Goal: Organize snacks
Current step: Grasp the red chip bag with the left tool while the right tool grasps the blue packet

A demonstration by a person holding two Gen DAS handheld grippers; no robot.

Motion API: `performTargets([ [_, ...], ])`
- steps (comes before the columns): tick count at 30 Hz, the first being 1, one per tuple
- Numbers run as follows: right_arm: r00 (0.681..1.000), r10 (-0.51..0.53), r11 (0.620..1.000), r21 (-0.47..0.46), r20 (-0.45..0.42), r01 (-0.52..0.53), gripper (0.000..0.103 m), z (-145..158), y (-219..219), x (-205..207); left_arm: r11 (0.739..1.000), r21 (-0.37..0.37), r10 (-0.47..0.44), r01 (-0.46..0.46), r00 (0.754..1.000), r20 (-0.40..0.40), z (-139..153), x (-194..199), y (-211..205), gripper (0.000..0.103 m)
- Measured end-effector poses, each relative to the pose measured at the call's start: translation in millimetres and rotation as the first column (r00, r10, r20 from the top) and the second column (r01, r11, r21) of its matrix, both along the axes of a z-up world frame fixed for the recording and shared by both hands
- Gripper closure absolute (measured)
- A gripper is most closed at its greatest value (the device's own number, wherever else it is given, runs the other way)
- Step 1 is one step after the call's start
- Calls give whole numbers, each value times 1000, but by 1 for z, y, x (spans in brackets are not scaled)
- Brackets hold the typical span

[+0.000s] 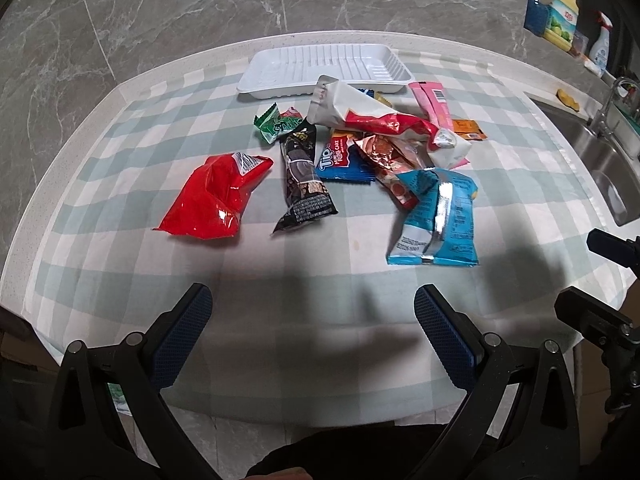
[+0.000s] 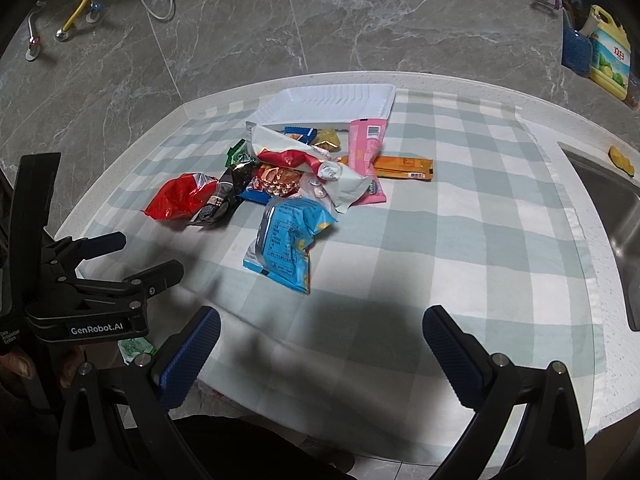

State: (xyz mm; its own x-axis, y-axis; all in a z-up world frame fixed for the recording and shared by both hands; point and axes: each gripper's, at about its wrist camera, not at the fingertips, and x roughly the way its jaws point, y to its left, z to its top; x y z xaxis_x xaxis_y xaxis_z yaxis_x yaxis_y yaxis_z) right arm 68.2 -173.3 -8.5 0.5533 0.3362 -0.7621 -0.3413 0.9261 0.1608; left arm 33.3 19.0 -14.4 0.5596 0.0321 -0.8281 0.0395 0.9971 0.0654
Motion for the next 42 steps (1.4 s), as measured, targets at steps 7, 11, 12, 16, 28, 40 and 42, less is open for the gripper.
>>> performTargets([
  [7,999,-5,1000,8,-33,6,0,-5,9,21,1000,4,-17,18,999,-27,-4,24,8,0],
  [11,998,-9,1000,13,-56,10,0,-9,16,32,1000,15,-22,22,999,-39,-8,40,14,0],
  [12,998,-10,1000,15,-64,11,0,-10,18,36,1000,18,-22,23,999,-42,-9,45,16,0],
  [16,996,-15,1000,18,-92,16,0,-16,26,50,999,28,-29,31,998,-57,-14,61,23,0],
  [28,987,-35,999,32,-157,40,0,-31,45,88,995,63,-78,83,993,-83,-27,109,34,0],
  [40,972,-36,998,35,-232,45,0,-46,64,108,977,141,-155,161,986,-57,-15,128,44,0],
  [42,969,-35,998,37,-245,46,0,-49,67,109,971,160,-169,176,984,-54,-13,130,47,0],
])
